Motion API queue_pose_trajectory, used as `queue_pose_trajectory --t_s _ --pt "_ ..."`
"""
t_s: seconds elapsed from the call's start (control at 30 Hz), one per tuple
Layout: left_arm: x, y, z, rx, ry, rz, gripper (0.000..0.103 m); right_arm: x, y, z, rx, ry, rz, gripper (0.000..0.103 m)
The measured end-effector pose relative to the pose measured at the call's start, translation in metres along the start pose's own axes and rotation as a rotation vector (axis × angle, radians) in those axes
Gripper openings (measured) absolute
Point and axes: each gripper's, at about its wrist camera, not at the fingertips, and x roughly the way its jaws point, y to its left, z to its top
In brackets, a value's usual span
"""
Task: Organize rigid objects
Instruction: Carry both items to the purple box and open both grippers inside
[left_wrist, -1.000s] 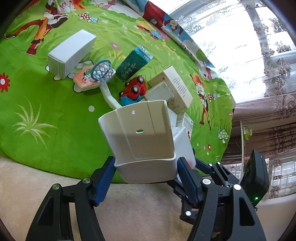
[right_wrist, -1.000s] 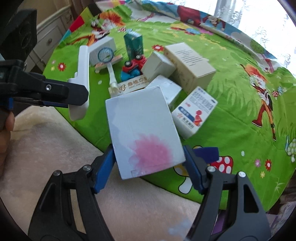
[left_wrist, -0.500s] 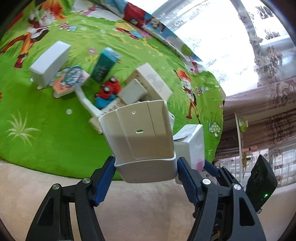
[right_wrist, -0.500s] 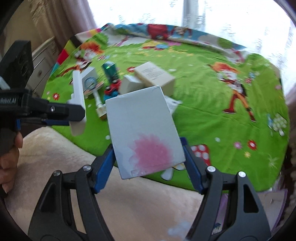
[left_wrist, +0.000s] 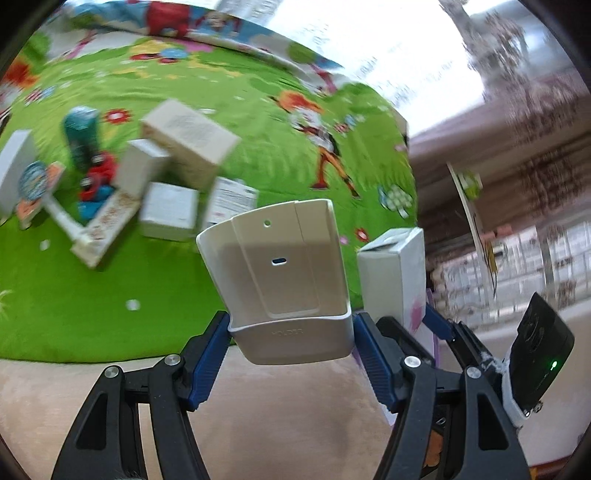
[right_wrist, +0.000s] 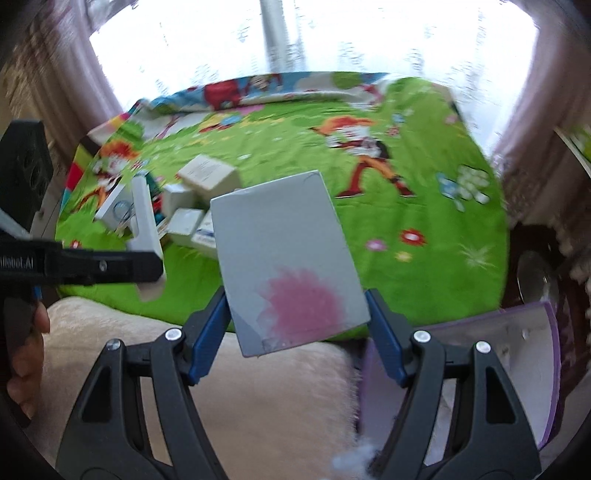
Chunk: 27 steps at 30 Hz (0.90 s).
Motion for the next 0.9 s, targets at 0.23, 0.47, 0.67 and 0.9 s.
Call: queue_pose_trajectory --t_s 0.23,0.47,0.67,0.9 --pt "0.029 -0.049 -0.009 0.117 0.065 -0.014 0.068 -0.028 -0.054 -0.018 0.107 -0.029 -0.097 0.075" --pt "0.059 -0.098 -0.027 0.258 0.148 -0.013 0.068 -0.046 -0.114 -0.043 0.241 -0.016 -0.184 0.075" --pt "0.081 -0.128 -0.042 0.346 0.215 -0.023 0.068 -0.055 -0.146 -0.057 0.310 -0.008 -0.260 0.075" --pt "0.103 -0.158 -0.051 0.420 0.263 -0.043 0.068 -0.062 -0.177 -0.071 0.405 0.006 -0.300 0.075"
